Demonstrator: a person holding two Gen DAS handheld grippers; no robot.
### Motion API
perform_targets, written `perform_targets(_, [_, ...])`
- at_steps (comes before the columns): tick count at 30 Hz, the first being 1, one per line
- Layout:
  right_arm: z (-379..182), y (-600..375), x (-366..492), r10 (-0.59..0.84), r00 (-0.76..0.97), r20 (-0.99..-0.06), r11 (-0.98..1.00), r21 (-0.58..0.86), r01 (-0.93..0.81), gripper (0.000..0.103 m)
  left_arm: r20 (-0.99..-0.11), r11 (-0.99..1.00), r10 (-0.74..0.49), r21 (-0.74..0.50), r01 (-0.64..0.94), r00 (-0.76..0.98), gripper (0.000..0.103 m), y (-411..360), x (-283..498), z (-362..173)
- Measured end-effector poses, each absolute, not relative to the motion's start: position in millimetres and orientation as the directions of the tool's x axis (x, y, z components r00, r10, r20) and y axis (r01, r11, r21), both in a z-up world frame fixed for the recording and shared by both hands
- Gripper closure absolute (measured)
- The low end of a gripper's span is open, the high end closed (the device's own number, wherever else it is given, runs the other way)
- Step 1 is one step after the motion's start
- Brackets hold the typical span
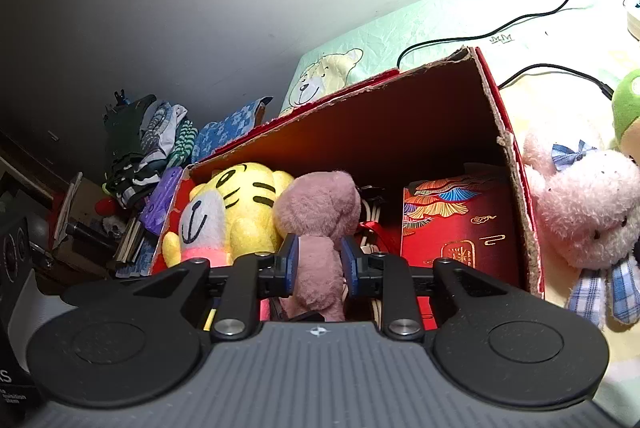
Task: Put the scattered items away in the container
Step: 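Open the right gripper and withdraw it from the teddy bear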
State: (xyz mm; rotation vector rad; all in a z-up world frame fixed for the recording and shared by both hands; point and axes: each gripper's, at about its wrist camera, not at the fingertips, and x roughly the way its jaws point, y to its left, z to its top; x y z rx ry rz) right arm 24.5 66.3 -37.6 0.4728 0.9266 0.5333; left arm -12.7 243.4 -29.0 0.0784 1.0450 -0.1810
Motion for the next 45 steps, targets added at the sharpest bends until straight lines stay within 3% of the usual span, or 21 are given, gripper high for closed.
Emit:
perform_targets(13, [-34, 72, 16, 0.530, 0.505, -0.682, 0.843, 0.491, -0.221, 0.076, -0.869, 0.982, -0.093, 0.001, 0.189, 0.486, 0.031, 237, -13, -30])
perform_targets(26, [-33, 66, 6, 0.523, 0.523, -0.673, 0.843, 0.498, -0.201, 0.076, -0.874, 0.983, -0.070, 0.021, 0.181, 0.482, 0.024, 227, -15, -27])
perform_targets(45, [-30, 58, -4, 0.506, 0.556, -0.659, 0.848, 0.496, -0.184, 0.077, -0.861, 0.983, -0.039, 0.057, 0.173, 0.507, 0.024, 222, -20, -22])
